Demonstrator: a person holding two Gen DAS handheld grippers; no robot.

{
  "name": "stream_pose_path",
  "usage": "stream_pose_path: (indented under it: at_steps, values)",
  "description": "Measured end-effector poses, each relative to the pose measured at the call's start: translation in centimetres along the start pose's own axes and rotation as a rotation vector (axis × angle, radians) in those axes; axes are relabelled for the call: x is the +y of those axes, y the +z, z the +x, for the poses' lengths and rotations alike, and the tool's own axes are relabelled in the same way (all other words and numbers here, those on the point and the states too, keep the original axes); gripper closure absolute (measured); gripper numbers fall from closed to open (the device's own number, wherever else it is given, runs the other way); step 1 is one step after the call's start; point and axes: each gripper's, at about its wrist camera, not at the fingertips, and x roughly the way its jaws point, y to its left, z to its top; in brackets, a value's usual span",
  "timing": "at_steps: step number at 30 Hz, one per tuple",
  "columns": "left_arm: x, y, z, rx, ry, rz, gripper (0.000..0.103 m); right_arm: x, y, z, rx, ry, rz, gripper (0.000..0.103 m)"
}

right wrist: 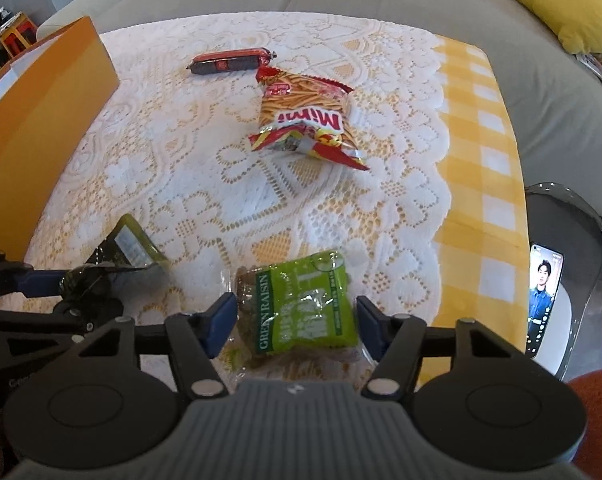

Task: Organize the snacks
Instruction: 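Lift the black pack with the left tool while the right tool grasps the green pack, then carry both seaweed packs over the orange box and lower them inside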

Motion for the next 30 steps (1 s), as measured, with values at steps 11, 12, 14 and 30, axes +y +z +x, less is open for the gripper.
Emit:
stream_pose_path:
  at_steps: [11,12,14,30]
  values:
    - [0.6,-0.3,-2.3,-0.035,-0.026,-0.050,0.059,-0.7,-0.1,-1.5,-0.025,-0.080,0.021,0.061]
    - [0.7,-0.3,-2.6,-0.039,-0.025,-0.054,0.059,-0.8,-0.1,-1.8,-0.033,-0.075,0.030,0.064]
    - [0.8,-0.3,-3.1,-0.046,-0.029,-0.065,0.059,-0.7,-0.1,-2.5,-0.054,-0.068,0.032,0.068]
    - [1.8,-0.7,-7.0,-0.102,-0.039,-0.143,0.059,1.6,-0.5,-7.4,-0.209,0.037,-0.037,0.077]
